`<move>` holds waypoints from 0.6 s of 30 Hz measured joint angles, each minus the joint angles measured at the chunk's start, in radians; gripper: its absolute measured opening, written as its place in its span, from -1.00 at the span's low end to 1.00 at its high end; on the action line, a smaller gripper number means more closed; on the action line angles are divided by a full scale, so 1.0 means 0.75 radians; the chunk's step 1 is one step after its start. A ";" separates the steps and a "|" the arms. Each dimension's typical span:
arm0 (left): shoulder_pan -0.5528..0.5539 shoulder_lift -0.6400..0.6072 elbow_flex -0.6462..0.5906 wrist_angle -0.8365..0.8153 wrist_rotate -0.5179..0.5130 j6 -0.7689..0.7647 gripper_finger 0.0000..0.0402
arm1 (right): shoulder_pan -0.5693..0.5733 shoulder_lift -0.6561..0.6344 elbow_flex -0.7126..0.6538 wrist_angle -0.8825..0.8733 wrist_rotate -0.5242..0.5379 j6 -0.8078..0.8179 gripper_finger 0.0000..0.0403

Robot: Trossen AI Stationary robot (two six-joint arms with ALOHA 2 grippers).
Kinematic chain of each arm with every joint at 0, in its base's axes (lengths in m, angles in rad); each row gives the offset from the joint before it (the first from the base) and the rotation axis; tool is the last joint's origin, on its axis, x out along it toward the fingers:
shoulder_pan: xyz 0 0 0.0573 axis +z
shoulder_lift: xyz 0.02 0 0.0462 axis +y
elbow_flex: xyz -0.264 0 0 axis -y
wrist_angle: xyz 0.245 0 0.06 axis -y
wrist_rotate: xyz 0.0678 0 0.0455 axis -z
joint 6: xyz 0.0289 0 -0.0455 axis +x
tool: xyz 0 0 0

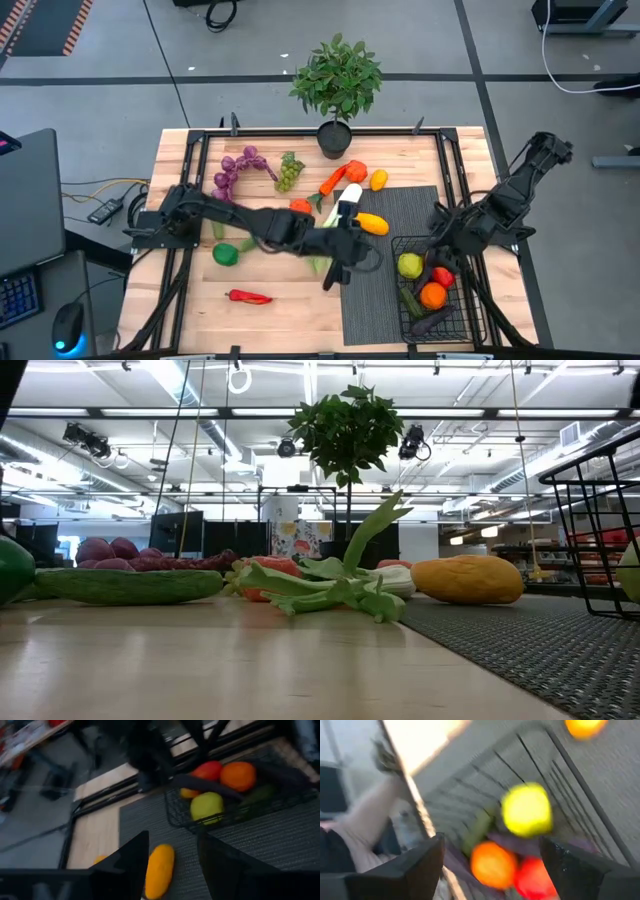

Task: Build produce basket
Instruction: Put the bottom mango into the black basket

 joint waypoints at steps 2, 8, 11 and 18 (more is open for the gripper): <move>0.036 -0.007 0.000 0.011 0.144 -0.011 -0.14 | -0.041 0.000 0.000 0.109 0.026 -0.060 0.62; 0.091 -0.075 0.000 -0.067 0.365 -0.209 -0.14 | -0.099 0.026 0.000 0.472 0.151 -0.136 0.58; 0.073 -0.129 0.001 -0.111 0.366 -0.320 -0.14 | -0.130 0.049 0.000 0.588 0.198 -0.131 0.55; -0.027 -0.290 0.003 -0.082 0.276 -0.639 -0.14 | -0.255 0.126 0.000 0.808 0.163 -0.344 0.49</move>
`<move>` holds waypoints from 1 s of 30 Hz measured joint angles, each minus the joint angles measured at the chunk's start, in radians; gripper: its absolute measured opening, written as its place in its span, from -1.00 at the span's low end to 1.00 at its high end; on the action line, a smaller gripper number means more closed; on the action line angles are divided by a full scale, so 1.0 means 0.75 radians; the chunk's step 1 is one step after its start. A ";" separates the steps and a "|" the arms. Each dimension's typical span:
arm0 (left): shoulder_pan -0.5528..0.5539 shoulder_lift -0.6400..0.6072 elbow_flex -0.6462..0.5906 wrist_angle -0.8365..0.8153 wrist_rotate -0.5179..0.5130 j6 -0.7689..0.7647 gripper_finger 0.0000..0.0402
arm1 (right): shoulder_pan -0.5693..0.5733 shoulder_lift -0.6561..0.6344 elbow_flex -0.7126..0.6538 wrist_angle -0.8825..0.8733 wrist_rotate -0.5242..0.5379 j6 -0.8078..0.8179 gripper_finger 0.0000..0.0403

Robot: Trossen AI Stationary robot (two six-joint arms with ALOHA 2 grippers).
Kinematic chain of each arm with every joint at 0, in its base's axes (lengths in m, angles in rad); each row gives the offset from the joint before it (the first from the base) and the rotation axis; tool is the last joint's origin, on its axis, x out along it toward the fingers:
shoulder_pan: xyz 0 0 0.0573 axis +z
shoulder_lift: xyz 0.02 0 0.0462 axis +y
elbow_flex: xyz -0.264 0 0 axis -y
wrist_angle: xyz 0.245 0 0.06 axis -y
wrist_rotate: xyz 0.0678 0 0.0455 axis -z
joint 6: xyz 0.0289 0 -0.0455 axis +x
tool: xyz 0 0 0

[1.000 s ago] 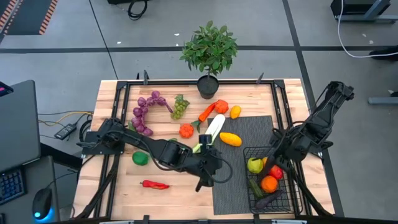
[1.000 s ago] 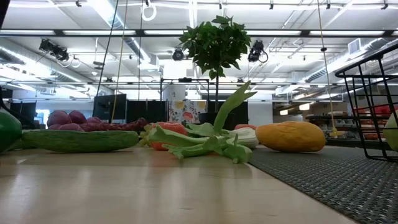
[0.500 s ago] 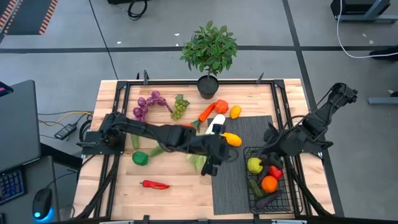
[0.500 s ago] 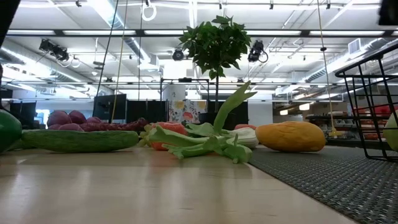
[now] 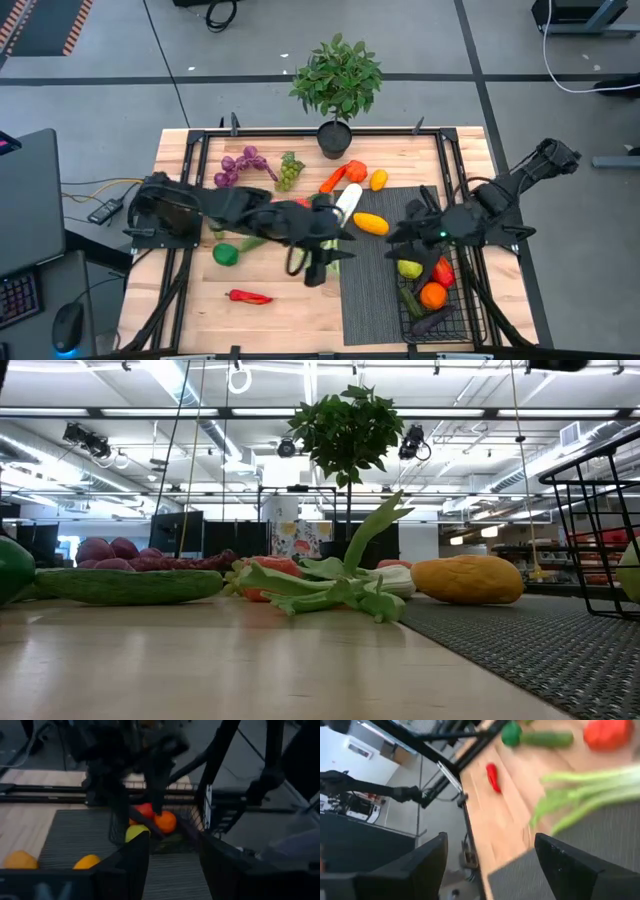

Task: Build produce basket
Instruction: Put the bottom mango into the black basket

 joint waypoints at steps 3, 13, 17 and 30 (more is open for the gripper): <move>-0.048 -0.048 -0.001 -0.023 -0.034 -0.091 -0.14 | -0.048 0.048 0.000 0.095 0.058 -0.147 0.48; -0.275 -0.145 -0.001 -0.019 -0.112 -0.271 -0.14 | -0.198 0.287 0.016 0.356 0.295 -0.244 0.47; -0.363 -0.198 -0.001 -0.132 -0.121 -0.290 -0.14 | -0.237 0.405 0.082 0.350 0.280 -0.236 0.47; -0.198 -0.195 -0.001 -0.318 -0.360 -0.597 -0.14 | -0.373 0.606 0.598 -0.419 0.101 -0.743 0.47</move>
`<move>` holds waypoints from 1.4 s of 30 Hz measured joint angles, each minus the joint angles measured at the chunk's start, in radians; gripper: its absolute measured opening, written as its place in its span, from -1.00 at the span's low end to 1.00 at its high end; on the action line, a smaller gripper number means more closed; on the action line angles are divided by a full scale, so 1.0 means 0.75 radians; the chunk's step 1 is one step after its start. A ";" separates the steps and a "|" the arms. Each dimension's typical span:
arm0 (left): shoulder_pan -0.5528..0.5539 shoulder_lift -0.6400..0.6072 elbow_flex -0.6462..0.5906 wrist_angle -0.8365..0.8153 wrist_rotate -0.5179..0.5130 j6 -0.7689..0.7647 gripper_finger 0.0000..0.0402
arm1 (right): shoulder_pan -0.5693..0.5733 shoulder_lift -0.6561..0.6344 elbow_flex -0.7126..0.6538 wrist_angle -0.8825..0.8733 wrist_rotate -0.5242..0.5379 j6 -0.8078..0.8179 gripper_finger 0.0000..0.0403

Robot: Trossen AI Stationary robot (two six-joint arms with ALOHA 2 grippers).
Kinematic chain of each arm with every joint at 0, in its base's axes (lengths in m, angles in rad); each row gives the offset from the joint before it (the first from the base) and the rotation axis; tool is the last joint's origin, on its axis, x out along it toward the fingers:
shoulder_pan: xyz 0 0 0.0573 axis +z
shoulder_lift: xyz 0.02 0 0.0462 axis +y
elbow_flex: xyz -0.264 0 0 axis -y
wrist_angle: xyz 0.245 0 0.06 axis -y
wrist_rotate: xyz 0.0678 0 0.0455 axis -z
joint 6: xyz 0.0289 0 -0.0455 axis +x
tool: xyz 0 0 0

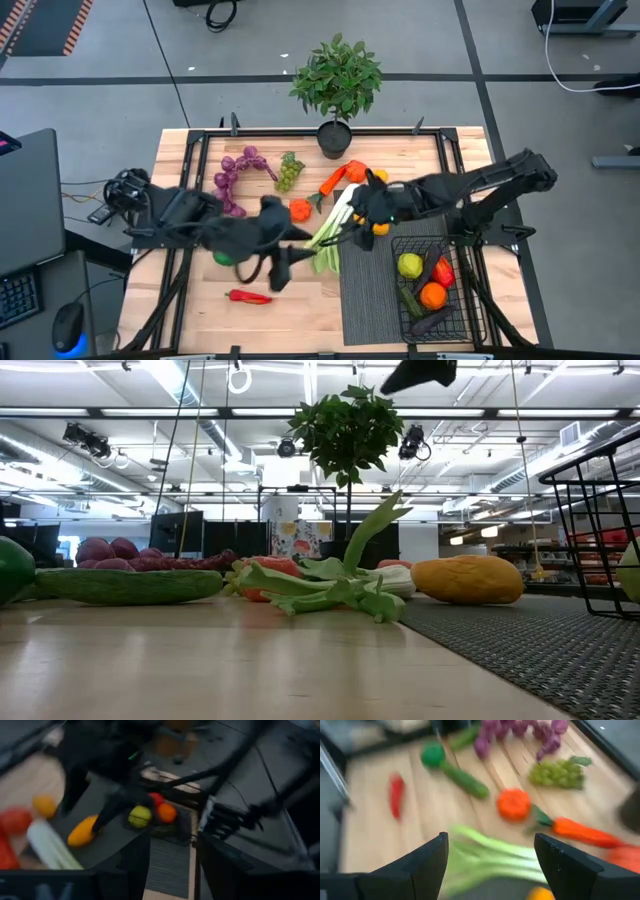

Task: Build produce basket
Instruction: Put the bottom mango into the black basket

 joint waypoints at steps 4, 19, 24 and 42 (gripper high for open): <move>0.051 0.007 0.000 -0.072 -0.003 -0.168 -0.14 | -0.070 -0.003 0.069 -0.194 -0.115 -0.300 0.47; 0.043 0.041 -0.002 -0.758 0.016 -0.442 -0.14 | -0.345 0.345 0.069 -0.449 -0.426 -0.400 0.47; 0.049 0.080 -0.002 -0.776 0.013 -0.431 -0.14 | -0.376 0.496 0.069 -0.637 -0.503 -0.364 0.47; 0.050 0.135 -0.001 -0.771 -0.040 -0.364 -0.14 | -0.430 0.700 0.053 -0.556 -0.598 -0.297 0.32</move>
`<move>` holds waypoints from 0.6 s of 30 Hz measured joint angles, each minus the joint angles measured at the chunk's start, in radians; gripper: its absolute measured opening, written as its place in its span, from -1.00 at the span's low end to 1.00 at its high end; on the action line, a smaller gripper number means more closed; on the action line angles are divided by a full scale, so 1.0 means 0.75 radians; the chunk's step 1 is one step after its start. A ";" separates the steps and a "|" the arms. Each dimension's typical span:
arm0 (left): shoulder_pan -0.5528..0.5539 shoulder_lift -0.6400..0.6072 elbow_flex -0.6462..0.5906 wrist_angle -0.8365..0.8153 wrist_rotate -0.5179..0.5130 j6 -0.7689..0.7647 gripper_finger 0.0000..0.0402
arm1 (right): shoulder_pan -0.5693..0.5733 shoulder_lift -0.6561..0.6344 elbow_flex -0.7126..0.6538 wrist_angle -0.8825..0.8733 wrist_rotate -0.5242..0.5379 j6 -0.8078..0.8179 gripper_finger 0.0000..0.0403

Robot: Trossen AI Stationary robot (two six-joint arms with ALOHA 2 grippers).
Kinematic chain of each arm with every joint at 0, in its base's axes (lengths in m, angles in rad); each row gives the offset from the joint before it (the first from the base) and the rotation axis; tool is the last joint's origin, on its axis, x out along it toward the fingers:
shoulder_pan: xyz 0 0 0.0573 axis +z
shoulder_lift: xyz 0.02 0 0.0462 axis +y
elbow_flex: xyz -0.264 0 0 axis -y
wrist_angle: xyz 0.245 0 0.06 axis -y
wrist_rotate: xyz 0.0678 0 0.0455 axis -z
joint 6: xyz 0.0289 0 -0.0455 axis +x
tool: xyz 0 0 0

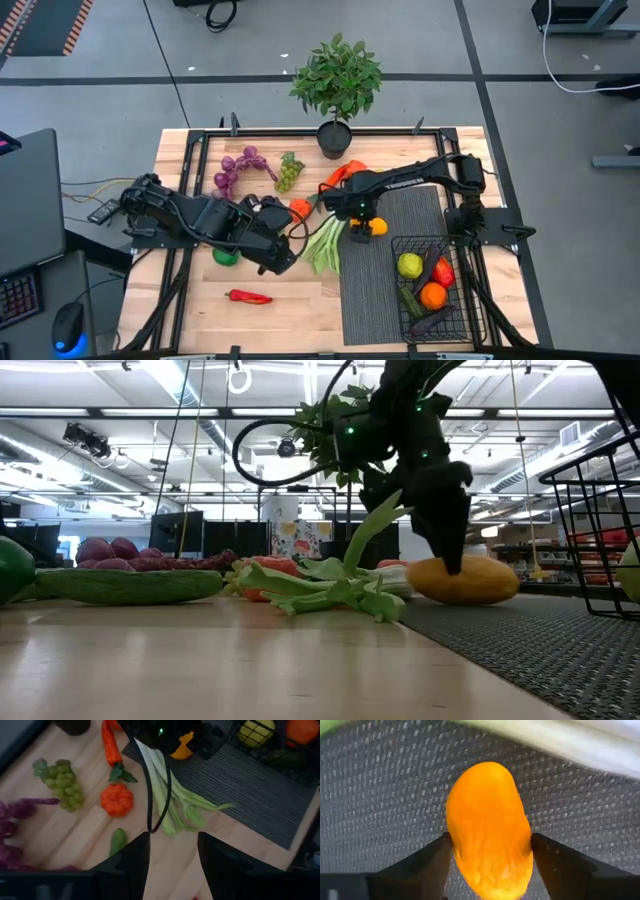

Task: Build produce basket
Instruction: Put the bottom mango into the black basket

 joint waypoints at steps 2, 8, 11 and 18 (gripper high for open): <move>0.008 0.002 -0.002 -0.023 -0.014 0.022 -0.14 | -0.011 0.012 -0.003 0.001 -0.014 0.003 0.20; 0.044 0.001 -0.080 -0.061 -0.018 0.028 -0.14 | -0.022 -0.005 -0.013 -0.013 -0.006 -0.001 -0.11; 0.045 0.000 -0.148 -0.060 -0.018 0.027 -0.14 | -0.022 -0.065 -0.006 -0.124 0.023 -0.009 -0.15; 0.100 0.001 -0.429 -0.062 -0.024 0.031 -0.14 | -0.012 -0.381 0.115 -0.431 0.030 0.062 -0.16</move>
